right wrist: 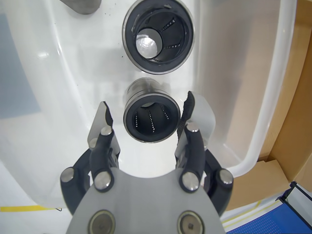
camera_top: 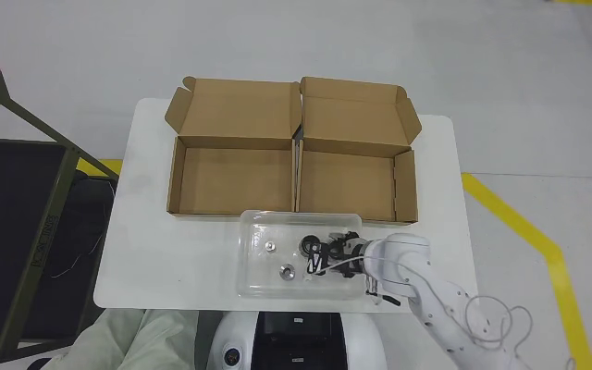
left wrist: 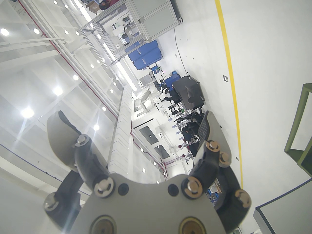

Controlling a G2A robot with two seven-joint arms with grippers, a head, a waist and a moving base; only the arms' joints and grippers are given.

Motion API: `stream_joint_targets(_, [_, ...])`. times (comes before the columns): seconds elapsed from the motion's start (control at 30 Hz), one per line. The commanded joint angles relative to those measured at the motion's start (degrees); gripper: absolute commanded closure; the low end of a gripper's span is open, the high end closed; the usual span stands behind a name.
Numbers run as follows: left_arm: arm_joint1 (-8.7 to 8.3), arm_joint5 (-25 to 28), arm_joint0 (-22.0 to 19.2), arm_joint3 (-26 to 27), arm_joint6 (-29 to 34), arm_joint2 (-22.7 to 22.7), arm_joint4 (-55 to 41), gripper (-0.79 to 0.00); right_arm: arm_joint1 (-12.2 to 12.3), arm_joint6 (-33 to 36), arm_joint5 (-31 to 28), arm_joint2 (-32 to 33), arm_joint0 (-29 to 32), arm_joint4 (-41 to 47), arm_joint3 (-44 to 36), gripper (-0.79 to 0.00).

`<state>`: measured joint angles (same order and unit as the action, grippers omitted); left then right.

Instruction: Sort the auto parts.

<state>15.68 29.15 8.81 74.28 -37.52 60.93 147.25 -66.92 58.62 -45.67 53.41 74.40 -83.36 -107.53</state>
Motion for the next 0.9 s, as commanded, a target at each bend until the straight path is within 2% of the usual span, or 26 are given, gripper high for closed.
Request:
stream_joint_targets(0.0, [0.0,0.0,0.0,0.0,0.0,0.0,0.0,-0.785,0.2,0.4,0.4,-0.5,-0.3,-0.1,0.0,-0.477])
stream_joint_targets(0.03, [0.0,0.0,0.0,0.0,0.0,0.0,0.0,-0.785,0.3,0.6,0.6,-0.7,-0.4,-0.2,0.0,-0.394])
stream_joint_targets(0.13, [0.0,0.0,0.0,0.0,0.0,0.0,0.0,-0.785,0.5,1.0,1.0,-1.1,-0.7,0.1,-0.1,-0.317])
stream_joint_targets(0.2, [0.0,0.0,0.0,0.0,0.0,0.0,0.0,-0.785,0.6,1.2,1.2,-1.3,-1.0,0.3,-0.3,-0.231])
stream_joint_targets(0.3, [0.0,0.0,0.0,0.0,0.0,0.0,0.0,-0.785,0.9,1.5,1.5,-1.6,-1.2,0.6,-0.8,-0.025])
stream_joint_targets(0.33, [0.0,0.0,0.0,0.0,0.0,0.0,0.0,-0.785,0.9,1.6,1.6,-1.7,-1.3,0.7,-1.0,0.0])
stream_joint_targets(0.87, [0.0,0.0,0.0,0.0,0.0,0.0,0.0,-0.785,4.0,3.4,3.4,-2.1,1.2,-1.9,-11.1,0.0])
